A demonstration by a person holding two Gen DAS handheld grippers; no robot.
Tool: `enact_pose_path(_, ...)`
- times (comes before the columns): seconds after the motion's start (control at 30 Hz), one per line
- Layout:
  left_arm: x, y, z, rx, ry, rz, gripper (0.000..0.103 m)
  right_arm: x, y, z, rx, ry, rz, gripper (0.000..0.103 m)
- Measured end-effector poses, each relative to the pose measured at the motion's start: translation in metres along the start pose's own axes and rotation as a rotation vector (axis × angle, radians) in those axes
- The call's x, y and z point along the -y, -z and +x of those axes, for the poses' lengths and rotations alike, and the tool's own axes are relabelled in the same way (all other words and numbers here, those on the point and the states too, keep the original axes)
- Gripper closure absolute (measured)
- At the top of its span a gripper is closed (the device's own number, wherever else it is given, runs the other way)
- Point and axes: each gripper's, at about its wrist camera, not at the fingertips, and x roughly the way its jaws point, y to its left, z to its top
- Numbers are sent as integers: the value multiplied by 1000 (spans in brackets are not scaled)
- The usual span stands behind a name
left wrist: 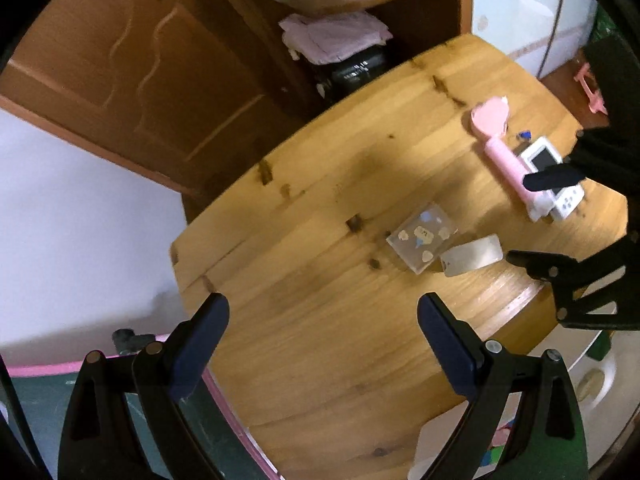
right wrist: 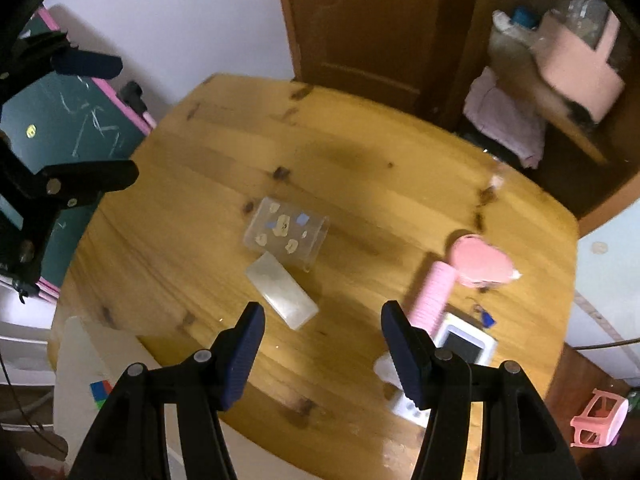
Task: Organize rigid objects
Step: 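Move both grippers back over the table toward the white block and clear sticker box, then grasp the white translucent block with the right gripper while the left closes near the clear box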
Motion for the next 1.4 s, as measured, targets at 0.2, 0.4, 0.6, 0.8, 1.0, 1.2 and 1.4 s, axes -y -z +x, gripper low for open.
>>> enact_pose_path(0.2,2,3,21,-11,48,43,7,-7,-10,27,-63,-1,-10,42)
enact_pose_path(0.4,1,4,33,-12,99,48,7,-14,-18,43,-107,-28,-15,41)
enact_pose_path(0.6,-1,5,39,-15,114,48,7,-20,-18,56,-148,-23,-15,41)
enact_pose_path(0.8,2,1,43,-13,125,57,7,-20,-18,63,-177,-44,11,63)
enact_pose_path(1.0,16,-7,45,0,138,113,7,-10,-2,49,-178,-76,75,71)
enact_pose_path(1.2,35,-21,51,-3,171,167,7,18,21,16,-118,-128,229,77)
enact_pose_path(1.4,50,-37,70,-34,179,194,7,32,42,-15,-35,-168,355,77)
